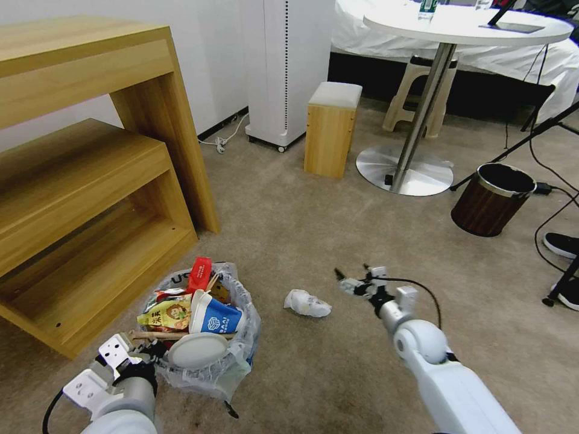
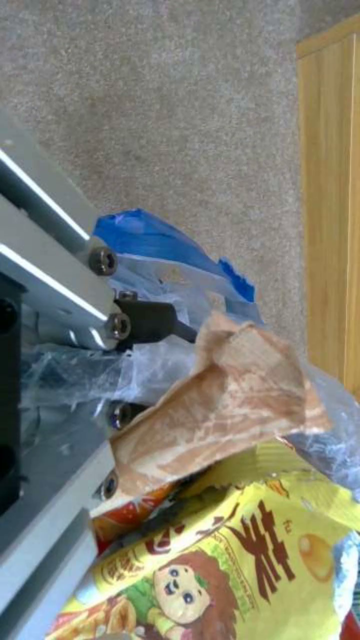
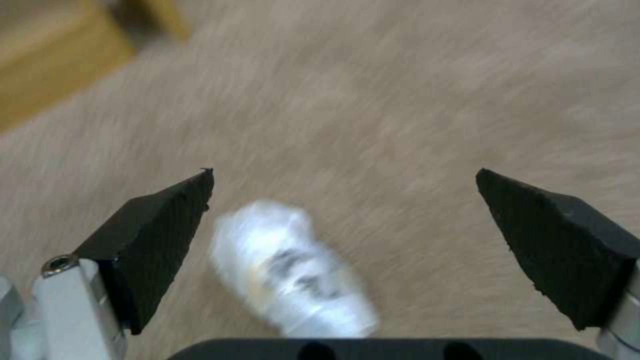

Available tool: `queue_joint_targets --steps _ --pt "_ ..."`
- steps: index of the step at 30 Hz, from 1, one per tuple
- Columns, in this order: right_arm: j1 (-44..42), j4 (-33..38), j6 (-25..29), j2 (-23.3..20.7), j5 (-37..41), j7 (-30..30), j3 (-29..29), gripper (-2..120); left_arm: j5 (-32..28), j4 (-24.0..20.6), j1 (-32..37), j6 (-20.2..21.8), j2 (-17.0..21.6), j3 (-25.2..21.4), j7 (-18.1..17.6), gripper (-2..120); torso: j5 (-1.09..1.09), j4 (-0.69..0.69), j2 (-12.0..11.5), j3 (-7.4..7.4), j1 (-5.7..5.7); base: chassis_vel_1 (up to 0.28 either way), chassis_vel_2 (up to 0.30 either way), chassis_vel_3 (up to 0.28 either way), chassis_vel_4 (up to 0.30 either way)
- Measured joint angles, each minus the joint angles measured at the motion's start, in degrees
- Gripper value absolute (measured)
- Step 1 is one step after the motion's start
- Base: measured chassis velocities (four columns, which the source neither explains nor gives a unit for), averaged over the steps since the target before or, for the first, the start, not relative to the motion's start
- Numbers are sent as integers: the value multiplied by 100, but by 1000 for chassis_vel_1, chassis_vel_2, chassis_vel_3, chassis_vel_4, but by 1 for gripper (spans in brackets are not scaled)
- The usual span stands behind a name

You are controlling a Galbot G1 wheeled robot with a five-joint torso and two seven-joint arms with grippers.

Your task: Pick up the trash bin and place the garbage on the floor into it.

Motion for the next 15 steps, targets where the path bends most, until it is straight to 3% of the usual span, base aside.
queue_joint_targets --steps 4,9,15 --pt "249 -369 -156 124 -370 -406 -140 100 0 8 -13 0 -4 9 -2 1 0 0 0 0 0 0 0 0 0" --pt "818 -1355 -518 401 -1114 -1122 -349 100 6 39 -42 -2 -16 7 -4 1 -1 0 0 0 0 0 0 0 0" --pt "1456 -2565 -157 700 -2058 -1940 -365 100 26 95 -98 -8 -47 0 -5 1 1 0 0 0 0 0 0 0 0"
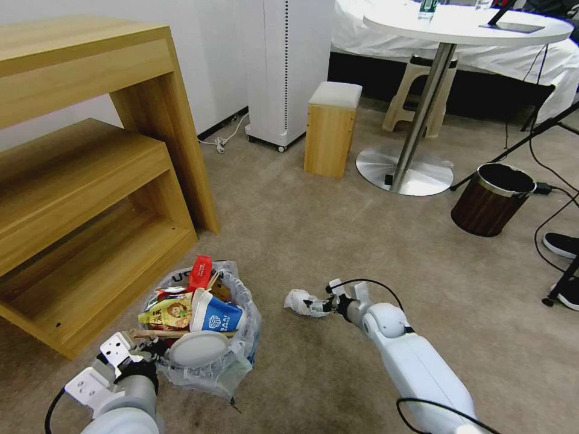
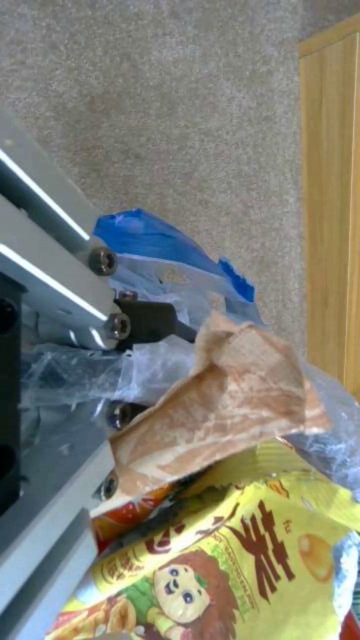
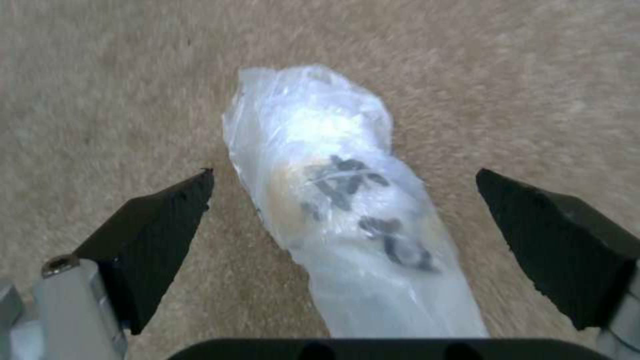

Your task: Pick up the trash bin and place the garbage on the floor into it.

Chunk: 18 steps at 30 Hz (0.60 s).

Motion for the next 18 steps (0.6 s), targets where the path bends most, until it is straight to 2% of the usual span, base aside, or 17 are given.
queue_joint_targets --steps 5,7,9,11,12,14,16,18 --pt "272 -556 223 196 -272 -179 23 98 38 99 -79 -11 -55 22 0 1 -1 0 0 0 0 0 0 0 0" --pt "336 -755 314 265 -424 -241 21 89 69 138 -126 -12 -85 52 1 1 -1 0 0 0 0 0 0 0 0" --pt "344 -796 336 275 -465 -263 20 88 74 141 -133 -12 -91 59 2 1 -1 0 0 0 0 0 0 0 0" --pt "350 -928 435 289 -651 -357 21 76 86 147 -155 -12 -97 71 2 1 -1 -1 0 0 0 0 0 0 0" --pt "350 -928 435 289 -651 -357 21 76 86 147 -155 -12 -97 71 2 1 -1 -1 0 0 0 0 0 0 0" --pt "332 -955 518 263 -710 -389 29 65 87 164 -180 -12 -93 68 3 1 -1 -1 0 -1 0 0 0 0 0" --pt "318 -950 532 249 -710 -390 32 61 87 172 -187 -13 -91 67 4 1 -1 0 0 -1 0 0 0 0 0" --pt "259 -854 570 190 -692 -389 37 49 87 200 -195 -13 -86 71 5 1 0 -1 0 -1 0 0 0 0 0"
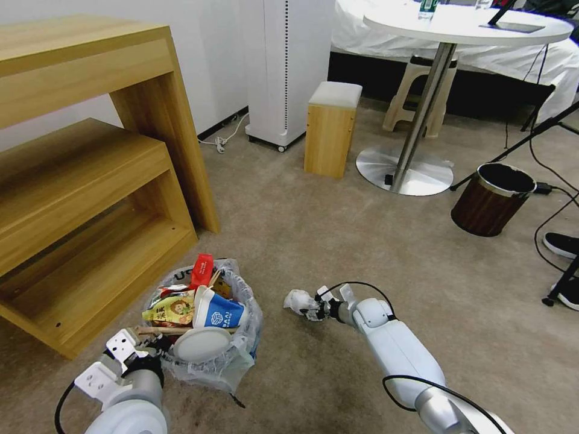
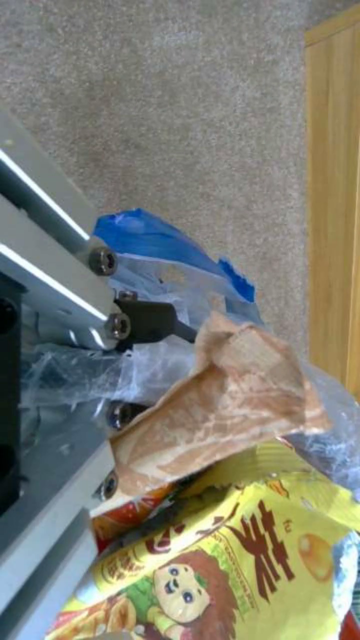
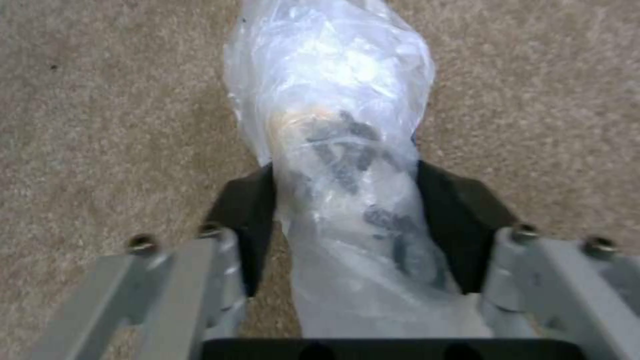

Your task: Pick up the trash bin and place the garbage on the floor into it.

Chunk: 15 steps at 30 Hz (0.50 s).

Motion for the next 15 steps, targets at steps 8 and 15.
queue_joint_targets --steps 8,15 --pt "-330 509 82 -215 217 98 -69 25 -1 15 7 0 30 8 7 1 0 0 0 0 0 0 0 0 0" --pt "-1060 1877 599 -697 1015 176 -166 0 -31 0 58 0 51 29 12 1 1 -1 0 0 0 0 0 0 0"
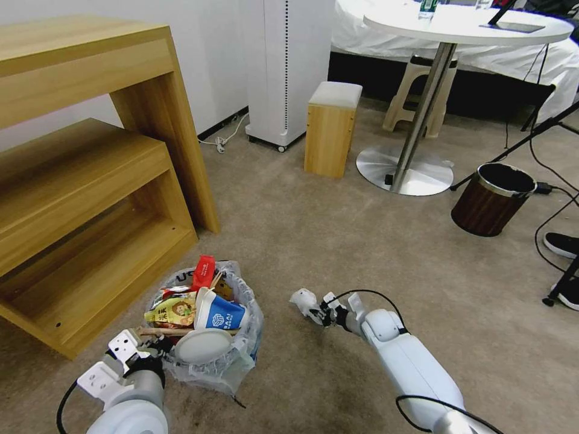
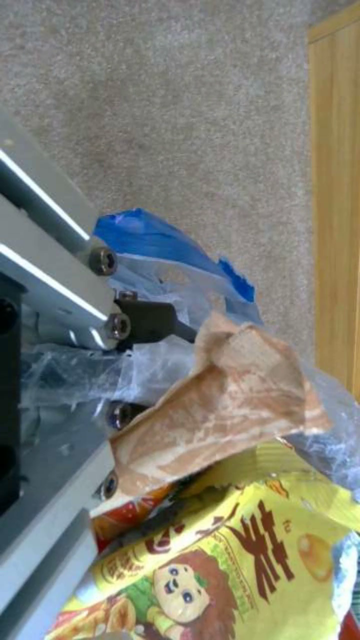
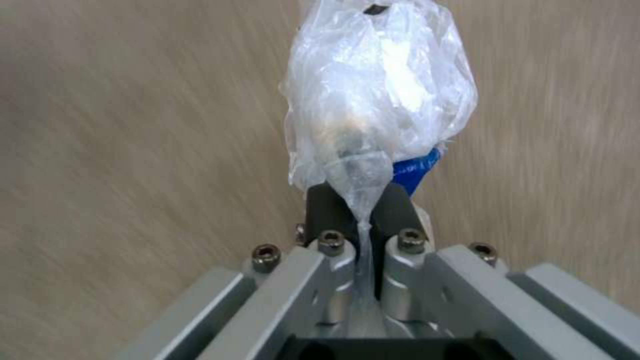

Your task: Pick up the trash bin and place the garbage on the floor into it.

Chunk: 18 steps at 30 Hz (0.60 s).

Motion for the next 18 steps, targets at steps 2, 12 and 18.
queue_joint_targets --steps 2,12,18 --pt "-81 269 383 -89 285 -244 23 0 0 2 12 0 -2 14 2 1 -1 0 0 0 0 0 0 0 0" --pt "-346 2483 1423 -930 3565 -3242 365 0 100 50 112 -5 -113 255 6 1 -1 -1 1 -1 0 0 0 0 0" --pt "-10 2948 1365 -785 3997 -3746 -9 0 442 59 247 -72 -240 675 21 1 0 2 1 -1 0 0 0 0 0"
